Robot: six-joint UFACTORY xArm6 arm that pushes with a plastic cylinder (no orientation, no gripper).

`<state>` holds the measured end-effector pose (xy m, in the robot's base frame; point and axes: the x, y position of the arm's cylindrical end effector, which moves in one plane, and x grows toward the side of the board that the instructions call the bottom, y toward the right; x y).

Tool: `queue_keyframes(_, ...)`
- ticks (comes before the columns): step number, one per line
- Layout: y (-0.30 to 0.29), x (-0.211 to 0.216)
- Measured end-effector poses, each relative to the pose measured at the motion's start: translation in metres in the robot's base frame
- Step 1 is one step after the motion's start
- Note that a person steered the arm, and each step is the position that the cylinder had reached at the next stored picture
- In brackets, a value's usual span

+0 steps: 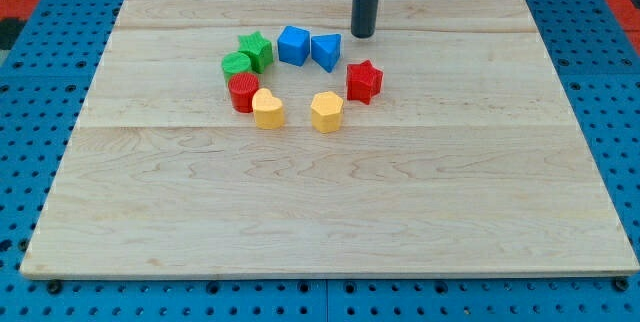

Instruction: Push the blue cube to the center of the board

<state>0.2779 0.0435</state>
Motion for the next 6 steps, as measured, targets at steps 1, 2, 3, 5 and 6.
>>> queue_keyframes(1, -0.022, 0.026)
queue_keyframes(2, -0.034, 0.049)
queue_keyframes(3, -0.020, 0.005)
queue_keyframes(5, -0.084, 0.007)
queue_keyframes(6, -0.088, 0.053)
